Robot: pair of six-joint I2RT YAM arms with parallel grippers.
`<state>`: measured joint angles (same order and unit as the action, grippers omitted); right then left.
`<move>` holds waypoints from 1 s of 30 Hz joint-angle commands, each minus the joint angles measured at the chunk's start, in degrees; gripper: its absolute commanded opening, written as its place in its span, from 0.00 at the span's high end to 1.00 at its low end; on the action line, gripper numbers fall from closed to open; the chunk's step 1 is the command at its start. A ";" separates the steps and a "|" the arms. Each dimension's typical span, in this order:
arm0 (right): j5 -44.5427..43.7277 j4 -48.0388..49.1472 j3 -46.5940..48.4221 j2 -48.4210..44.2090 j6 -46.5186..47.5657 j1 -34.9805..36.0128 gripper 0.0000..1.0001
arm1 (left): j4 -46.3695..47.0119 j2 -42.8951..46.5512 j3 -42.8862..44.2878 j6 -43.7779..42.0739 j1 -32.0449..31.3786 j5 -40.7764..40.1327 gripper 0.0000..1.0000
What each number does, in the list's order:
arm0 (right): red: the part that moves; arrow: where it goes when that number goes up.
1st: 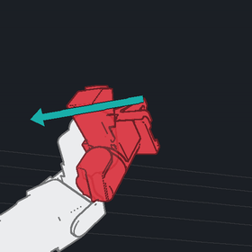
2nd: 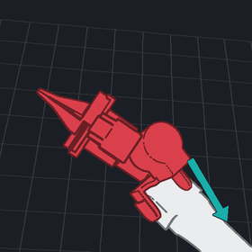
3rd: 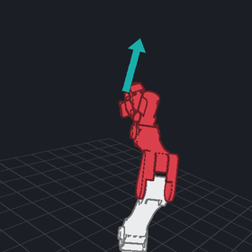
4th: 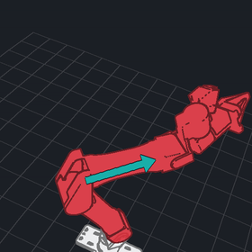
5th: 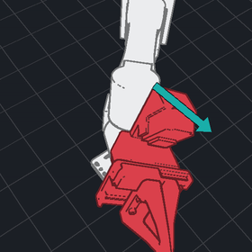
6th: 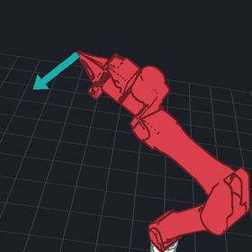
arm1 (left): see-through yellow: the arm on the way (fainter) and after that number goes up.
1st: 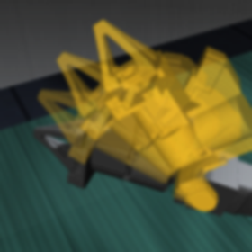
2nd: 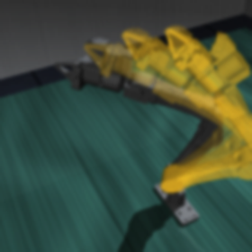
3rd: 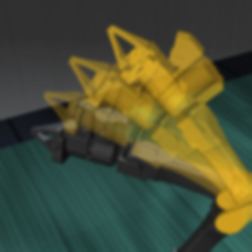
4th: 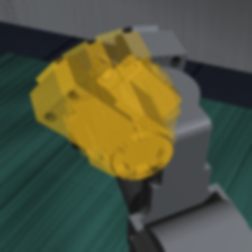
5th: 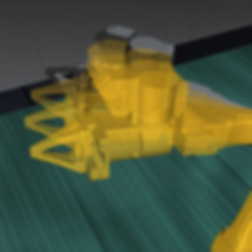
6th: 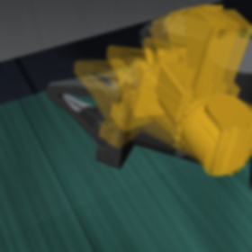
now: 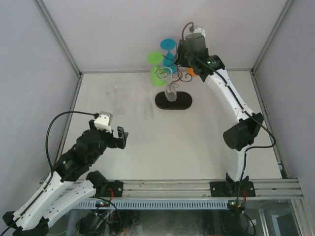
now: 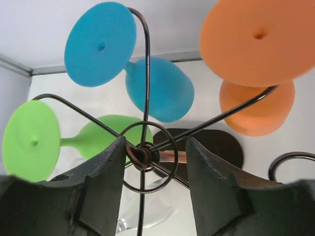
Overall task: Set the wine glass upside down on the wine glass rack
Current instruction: Adjust the wine rack at the center of the board.
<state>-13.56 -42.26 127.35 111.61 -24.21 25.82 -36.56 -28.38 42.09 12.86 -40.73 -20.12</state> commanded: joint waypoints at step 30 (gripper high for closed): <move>7.00 2.03 3.49 -1.96 -4.34 1.86 0.43 | 1.58 0.57 -0.34 -0.94 0.30 1.14 0.00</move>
<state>-8.47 -41.41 128.75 113.47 -27.40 27.88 -36.58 -28.34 42.09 12.86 -40.73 -19.27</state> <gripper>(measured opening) 0.549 0.996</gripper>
